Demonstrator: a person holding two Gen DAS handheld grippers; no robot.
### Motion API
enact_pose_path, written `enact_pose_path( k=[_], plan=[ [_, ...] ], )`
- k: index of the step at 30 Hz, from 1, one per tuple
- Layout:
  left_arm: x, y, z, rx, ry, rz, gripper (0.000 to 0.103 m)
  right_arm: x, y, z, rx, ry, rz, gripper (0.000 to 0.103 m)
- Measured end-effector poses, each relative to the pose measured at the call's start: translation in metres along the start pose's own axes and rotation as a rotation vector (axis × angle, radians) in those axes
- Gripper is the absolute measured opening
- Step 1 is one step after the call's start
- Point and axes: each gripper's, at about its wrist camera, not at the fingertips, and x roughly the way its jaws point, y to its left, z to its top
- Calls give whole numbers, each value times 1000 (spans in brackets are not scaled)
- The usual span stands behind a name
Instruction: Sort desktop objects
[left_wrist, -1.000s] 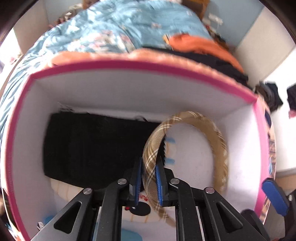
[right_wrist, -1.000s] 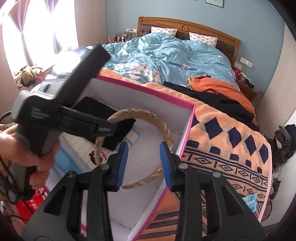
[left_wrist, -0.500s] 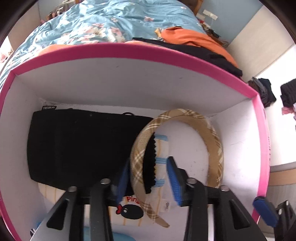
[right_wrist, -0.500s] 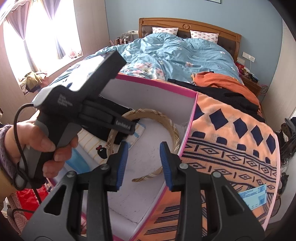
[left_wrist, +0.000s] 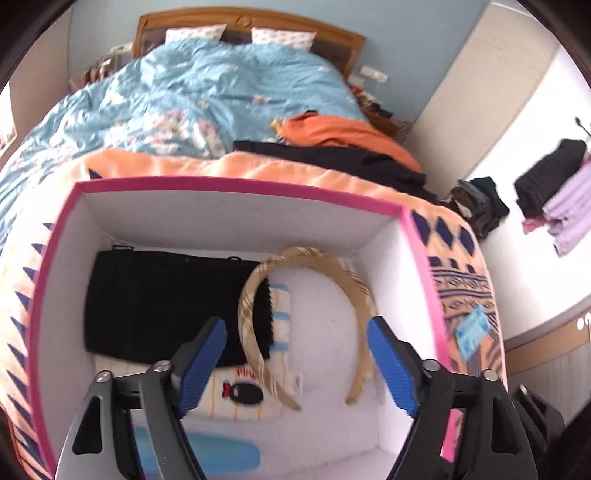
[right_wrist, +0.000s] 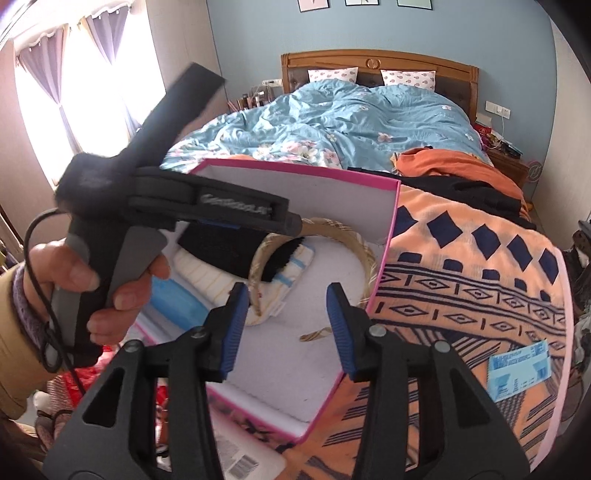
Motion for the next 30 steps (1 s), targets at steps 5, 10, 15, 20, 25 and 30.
enact_pose_path(
  k=[5,10,15,20,25,30],
  plan=[
    [-50,0,-44,54,-90,-10,92,-21,13,-12,35,-57,60,52],
    [-80,14,-89,39,-148,16,103,-46,34,-33,38,-128,79,64],
    [-97,27,-122,49,-148,99,103,-57,60,-59,12,-145,65,81],
    [-104,30,-152,77,-163,177,103,-51,84,-79,-10,-109,62,84],
    [-101,29,-177,106,-171,237,103,-49,91,-92,9,-113,35,88],
    [-106,32,-195,106,-207,289,103,-47,90,-103,35,-103,11,94]
  ],
)
